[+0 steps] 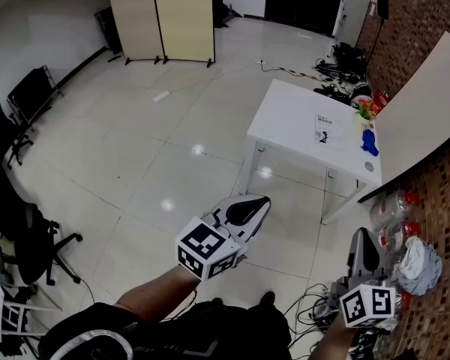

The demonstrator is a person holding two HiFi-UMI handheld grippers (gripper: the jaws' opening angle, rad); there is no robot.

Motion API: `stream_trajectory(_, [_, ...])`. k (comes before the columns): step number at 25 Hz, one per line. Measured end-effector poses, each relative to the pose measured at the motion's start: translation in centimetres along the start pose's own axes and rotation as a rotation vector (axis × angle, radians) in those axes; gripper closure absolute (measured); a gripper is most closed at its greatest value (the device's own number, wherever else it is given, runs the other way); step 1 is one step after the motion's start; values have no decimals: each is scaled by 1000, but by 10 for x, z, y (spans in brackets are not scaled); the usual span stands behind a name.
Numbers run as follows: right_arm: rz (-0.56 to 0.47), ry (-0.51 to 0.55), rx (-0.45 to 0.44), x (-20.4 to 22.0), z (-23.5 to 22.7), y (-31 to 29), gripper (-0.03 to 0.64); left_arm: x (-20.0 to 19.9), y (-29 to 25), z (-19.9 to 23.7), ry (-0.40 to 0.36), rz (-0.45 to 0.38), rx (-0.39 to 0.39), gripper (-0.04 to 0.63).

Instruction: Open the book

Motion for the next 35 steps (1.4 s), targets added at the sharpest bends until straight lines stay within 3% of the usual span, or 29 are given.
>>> stream_trajectory(8, [-12,11,-36,9,-76,-94,617,2,-111,45,-10,10,-32,594])
stream_trajectory(19, [-20,19,-150,-3,-204,-242,617,-41,-274,111,-51,-2,-146,594])
stream_trajectory(27, [26,-4,-170,23,-243,-362,615,-31,-366,184,-30,58,-136,594])
stream_trajectory(35, [65,-36,-59,28,-284,-480,615,-39,-448,276,1,68,-21,594])
Point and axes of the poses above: the fingertips, and each gripper's own axes: y backward along the fingers, z to its left, x out of its underside, the point moved 1 cm from there along y, backward along the fingers, and after that the axes turned 3 degrees about y, right-handed, at the moved point
